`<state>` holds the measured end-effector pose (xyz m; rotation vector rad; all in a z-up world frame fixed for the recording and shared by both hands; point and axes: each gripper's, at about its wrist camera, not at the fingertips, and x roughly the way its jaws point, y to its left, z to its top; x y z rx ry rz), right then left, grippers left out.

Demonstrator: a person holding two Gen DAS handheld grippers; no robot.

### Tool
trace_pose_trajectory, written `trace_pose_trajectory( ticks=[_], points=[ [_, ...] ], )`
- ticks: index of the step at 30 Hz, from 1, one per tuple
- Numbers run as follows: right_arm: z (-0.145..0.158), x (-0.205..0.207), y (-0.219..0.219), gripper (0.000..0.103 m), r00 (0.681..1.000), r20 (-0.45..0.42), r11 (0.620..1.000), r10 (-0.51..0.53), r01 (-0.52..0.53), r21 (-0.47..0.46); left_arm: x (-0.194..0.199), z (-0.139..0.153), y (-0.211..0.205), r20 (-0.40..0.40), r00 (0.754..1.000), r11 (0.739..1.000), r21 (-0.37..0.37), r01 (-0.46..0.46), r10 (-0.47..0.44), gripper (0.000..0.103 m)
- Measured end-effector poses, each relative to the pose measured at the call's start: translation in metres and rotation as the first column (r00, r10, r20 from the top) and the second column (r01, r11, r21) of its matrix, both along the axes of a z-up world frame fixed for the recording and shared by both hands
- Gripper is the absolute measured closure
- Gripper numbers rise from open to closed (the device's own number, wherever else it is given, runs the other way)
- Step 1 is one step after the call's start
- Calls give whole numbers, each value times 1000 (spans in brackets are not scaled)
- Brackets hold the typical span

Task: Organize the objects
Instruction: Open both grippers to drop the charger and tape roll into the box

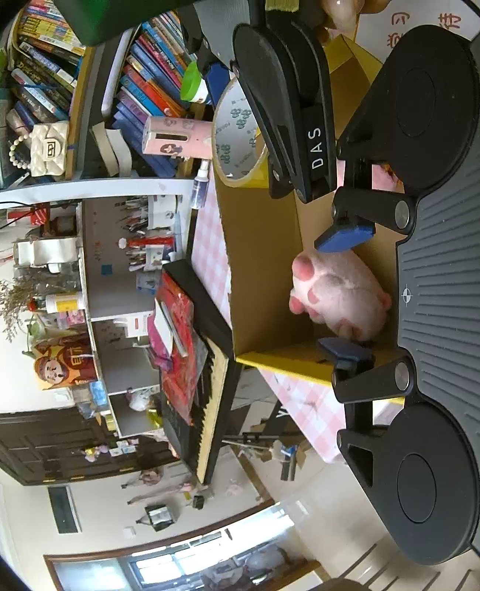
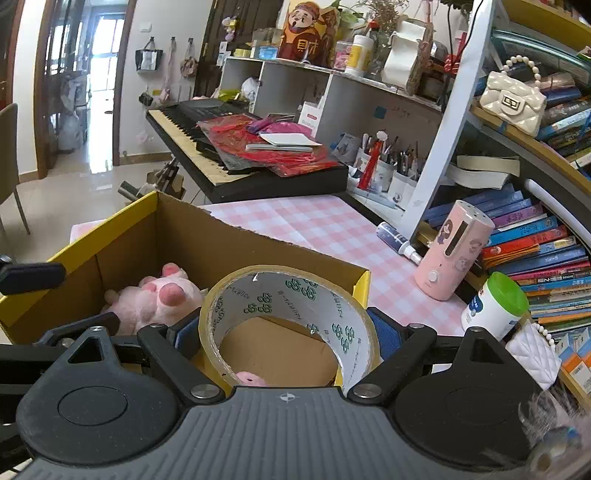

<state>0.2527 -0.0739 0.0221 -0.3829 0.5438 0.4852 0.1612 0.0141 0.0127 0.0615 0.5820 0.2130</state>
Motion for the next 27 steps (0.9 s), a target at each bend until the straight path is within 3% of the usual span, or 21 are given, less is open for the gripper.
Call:
trace_pose_trajectory(
  ticks=[2,11,17,27],
  points=[
    [-2,1,2,14,1000,-5,1000,2,-2,-7,-1,0,2,0,1000,1000,5,-7,7,42],
    [-17,1,10,14,997,-71,997,19,-24,-76,-10,2,7,16,1000,1000,4,-21,21,32],
    [-10,-8,6,13,998,-62,999,-5,3,-34,-20,7,10,46,999,1000,-8,-27,28,24],
    [20,-42,-10,13,995,-5,991,-104,104,81,-45,22,16,113,993,998,-47,-29,35,23]
  ],
)
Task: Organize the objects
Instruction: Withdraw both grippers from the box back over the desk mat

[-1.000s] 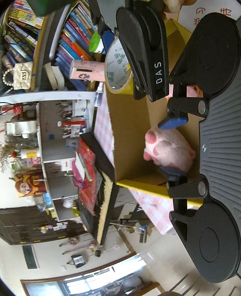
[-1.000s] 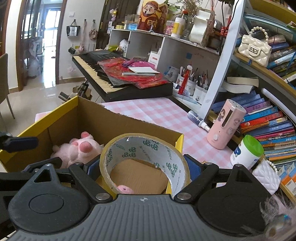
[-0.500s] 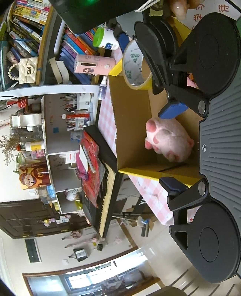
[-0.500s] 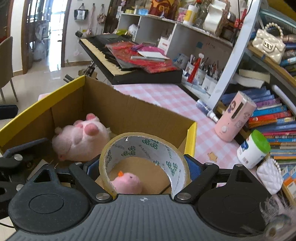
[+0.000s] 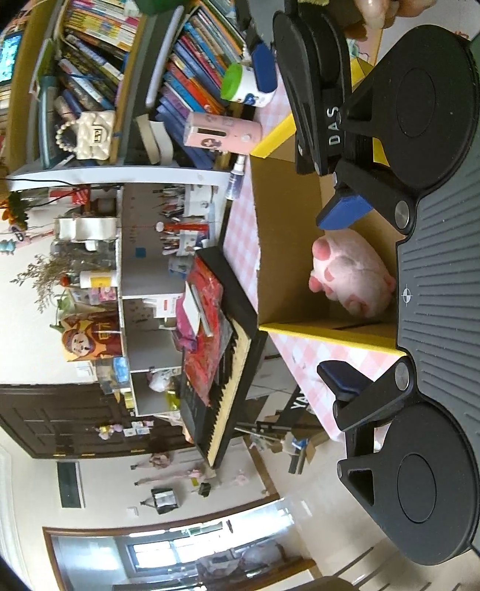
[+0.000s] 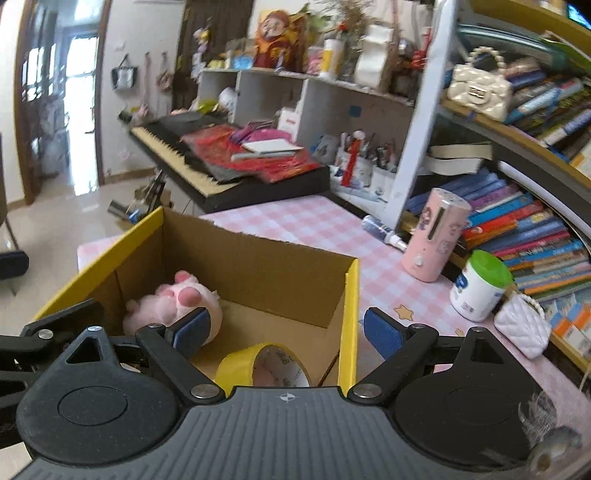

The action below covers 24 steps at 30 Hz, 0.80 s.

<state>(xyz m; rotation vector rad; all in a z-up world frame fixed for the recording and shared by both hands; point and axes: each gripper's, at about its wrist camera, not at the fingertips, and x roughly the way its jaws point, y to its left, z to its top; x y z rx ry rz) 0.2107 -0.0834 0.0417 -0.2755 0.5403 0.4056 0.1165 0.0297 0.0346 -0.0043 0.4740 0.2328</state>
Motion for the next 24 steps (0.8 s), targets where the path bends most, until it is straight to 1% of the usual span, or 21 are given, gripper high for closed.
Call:
trace_pose_trajectory(
  ticks=[3,5,8,14,19,24],
  points=[
    [5,-14,-5,9,999,14,998,-49,48,29,-7,2,2,10,1000,1000,-5,3,-3,22],
    [7,-24,-9,8,996,24,995,-90,89,47,-12,3,2,17,1000,1000,-7,4,-3,13],
    [8,-37,-15,8,988,33,987,-151,149,64,-22,4,4,25,1000,1000,-10,3,-3,12],
    [1,-68,-18,4,962,73,964,-263,259,61,-41,-1,10,2,1000,1000,-27,-3,3,11],
    [-8,-96,-14,3,950,76,953,-303,301,34,-60,-8,13,-35,999,1000,-17,0,-1,9],
    [-17,-121,-9,3,946,50,947,-321,320,13,-79,-16,18,-85,996,1000,-17,-9,7,8]
  ],
)
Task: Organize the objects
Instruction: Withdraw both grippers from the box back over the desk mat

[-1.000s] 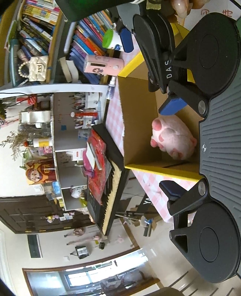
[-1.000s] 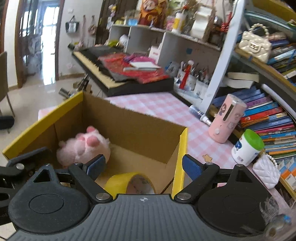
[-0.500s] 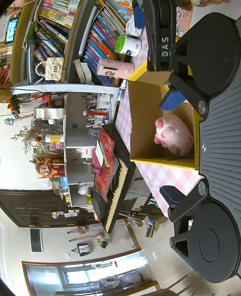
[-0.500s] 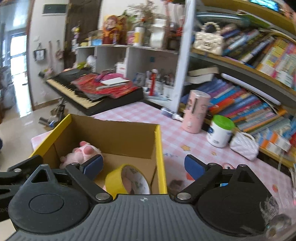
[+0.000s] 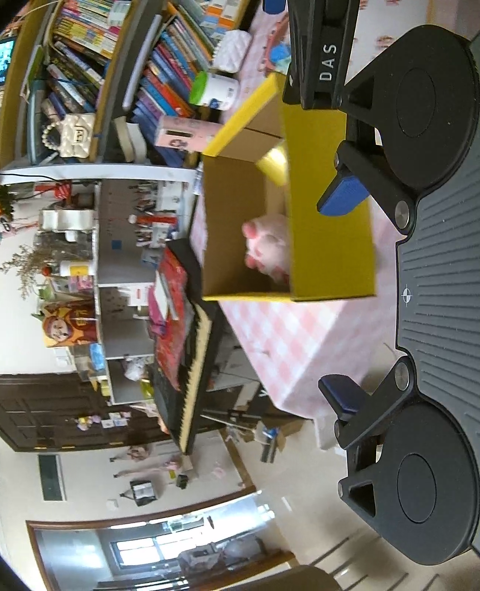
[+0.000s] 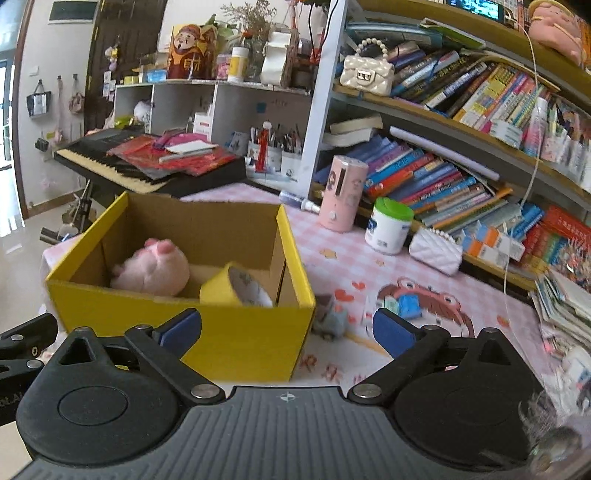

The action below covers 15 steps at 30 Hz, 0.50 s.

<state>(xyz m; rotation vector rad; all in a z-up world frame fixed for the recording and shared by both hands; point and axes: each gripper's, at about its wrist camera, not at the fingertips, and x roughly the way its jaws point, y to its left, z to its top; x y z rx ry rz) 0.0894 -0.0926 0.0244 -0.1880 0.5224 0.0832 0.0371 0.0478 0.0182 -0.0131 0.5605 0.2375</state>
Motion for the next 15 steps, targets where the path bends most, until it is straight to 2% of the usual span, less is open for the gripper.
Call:
trace_pose_trajectory(
  ticks=[15],
  points=[
    [-27,-61,-1,0,993,-102,998,-64,65,6,-50,-18,-4,-96,994,998,32,48,-45,8]
  ],
)
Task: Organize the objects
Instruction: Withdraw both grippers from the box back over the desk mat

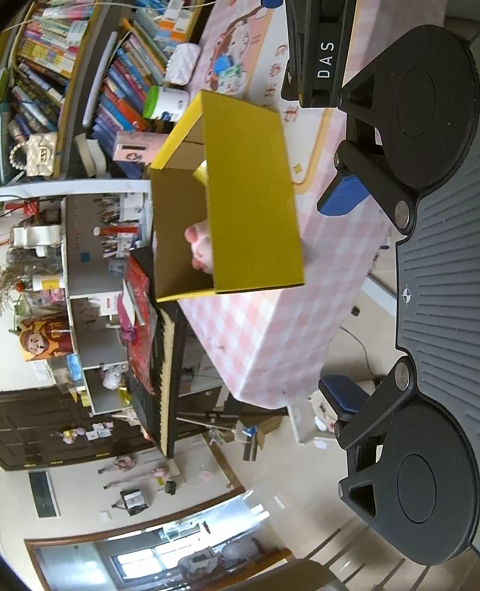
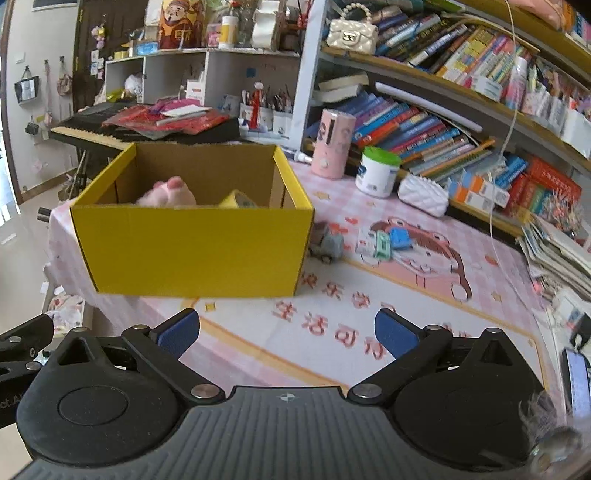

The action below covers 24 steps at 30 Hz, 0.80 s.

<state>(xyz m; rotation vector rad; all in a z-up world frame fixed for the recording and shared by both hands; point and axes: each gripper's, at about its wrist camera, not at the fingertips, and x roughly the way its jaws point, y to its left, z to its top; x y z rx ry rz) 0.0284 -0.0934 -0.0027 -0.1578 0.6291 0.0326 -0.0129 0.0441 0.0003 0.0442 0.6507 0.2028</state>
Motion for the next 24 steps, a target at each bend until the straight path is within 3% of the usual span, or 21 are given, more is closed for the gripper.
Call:
trace_pose_trajectory(
  ticks=[24],
  points=[
    [-19,-49,-36,0,983,-62,985,-172,173,11,-25,-14,-26,-49,986,988,-7,157,-157,8]
  ],
)
